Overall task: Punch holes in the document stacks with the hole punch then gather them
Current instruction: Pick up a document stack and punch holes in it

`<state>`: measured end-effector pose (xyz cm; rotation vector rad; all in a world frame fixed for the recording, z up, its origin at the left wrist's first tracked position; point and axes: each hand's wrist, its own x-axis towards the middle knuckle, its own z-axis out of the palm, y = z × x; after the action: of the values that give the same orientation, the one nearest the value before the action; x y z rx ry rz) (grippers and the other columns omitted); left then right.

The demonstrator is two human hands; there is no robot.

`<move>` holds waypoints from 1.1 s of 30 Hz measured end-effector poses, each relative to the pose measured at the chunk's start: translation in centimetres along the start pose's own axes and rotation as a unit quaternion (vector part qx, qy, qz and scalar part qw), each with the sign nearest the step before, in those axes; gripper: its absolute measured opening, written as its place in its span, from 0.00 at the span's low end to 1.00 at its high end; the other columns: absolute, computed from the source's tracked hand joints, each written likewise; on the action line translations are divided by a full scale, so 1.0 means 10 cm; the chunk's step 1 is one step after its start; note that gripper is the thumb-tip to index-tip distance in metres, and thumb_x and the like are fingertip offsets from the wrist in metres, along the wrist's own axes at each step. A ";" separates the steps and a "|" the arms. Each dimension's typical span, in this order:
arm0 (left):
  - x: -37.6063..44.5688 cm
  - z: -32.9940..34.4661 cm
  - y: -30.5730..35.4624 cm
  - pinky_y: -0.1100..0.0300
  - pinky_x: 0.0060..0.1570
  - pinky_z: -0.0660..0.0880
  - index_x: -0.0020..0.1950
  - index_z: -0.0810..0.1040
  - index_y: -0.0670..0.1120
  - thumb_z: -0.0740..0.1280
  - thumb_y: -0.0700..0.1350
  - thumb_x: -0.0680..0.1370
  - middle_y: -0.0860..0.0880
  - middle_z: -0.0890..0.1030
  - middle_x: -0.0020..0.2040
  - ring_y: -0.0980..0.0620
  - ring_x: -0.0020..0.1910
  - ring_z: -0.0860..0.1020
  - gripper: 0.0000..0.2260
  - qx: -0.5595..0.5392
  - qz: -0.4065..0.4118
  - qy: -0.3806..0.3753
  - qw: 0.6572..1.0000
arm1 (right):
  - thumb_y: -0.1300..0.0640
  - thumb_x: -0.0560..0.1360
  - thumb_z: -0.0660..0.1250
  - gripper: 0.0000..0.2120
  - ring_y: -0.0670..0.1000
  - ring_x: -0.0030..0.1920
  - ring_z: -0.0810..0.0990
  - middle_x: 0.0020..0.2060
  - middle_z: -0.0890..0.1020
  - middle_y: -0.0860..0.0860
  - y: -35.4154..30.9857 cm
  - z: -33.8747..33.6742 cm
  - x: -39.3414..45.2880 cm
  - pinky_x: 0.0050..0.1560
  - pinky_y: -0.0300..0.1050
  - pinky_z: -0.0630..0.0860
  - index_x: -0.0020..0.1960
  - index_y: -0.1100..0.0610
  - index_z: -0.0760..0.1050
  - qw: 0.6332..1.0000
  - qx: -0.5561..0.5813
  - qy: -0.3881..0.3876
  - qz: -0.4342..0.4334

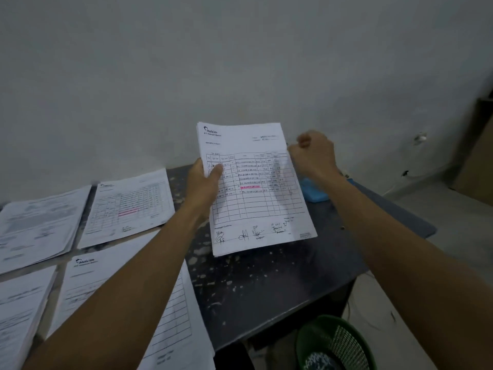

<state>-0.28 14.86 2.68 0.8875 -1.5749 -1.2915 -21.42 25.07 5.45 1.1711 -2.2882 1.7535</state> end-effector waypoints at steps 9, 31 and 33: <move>0.12 0.50 -0.23 0.52 0.47 0.80 0.65 0.76 0.46 0.64 0.41 0.82 0.48 0.82 0.59 0.49 0.52 0.81 0.12 -0.020 -0.133 -0.013 0.991 | 0.60 0.78 0.62 0.11 0.48 0.47 0.78 0.48 0.83 0.50 0.46 -0.31 0.57 0.46 0.40 0.71 0.54 0.57 0.82 0.989 -0.128 -0.071 0.022; 0.15 0.92 -0.45 0.54 0.39 0.80 0.61 0.78 0.42 0.62 0.35 0.80 0.45 0.82 0.55 0.46 0.48 0.82 0.11 -0.008 -0.171 0.019 0.985 | 0.44 0.76 0.65 0.23 0.50 0.44 0.79 0.55 0.80 0.56 0.67 -0.22 0.60 0.31 0.42 0.81 0.61 0.60 0.78 0.968 -0.080 -0.222 0.083; 0.14 0.93 -0.48 0.57 0.34 0.79 0.59 0.79 0.42 0.62 0.35 0.80 0.46 0.82 0.53 0.48 0.45 0.82 0.11 0.000 -0.165 0.021 0.986 | 0.43 0.75 0.65 0.25 0.49 0.38 0.78 0.46 0.82 0.56 0.67 -0.21 0.57 0.28 0.39 0.78 0.60 0.63 0.77 0.971 -0.069 -0.216 0.073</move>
<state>-9.57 15.80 -2.32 1.2056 -1.4355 -1.4885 -30.18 24.33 3.35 1.5175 -2.7478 1.4593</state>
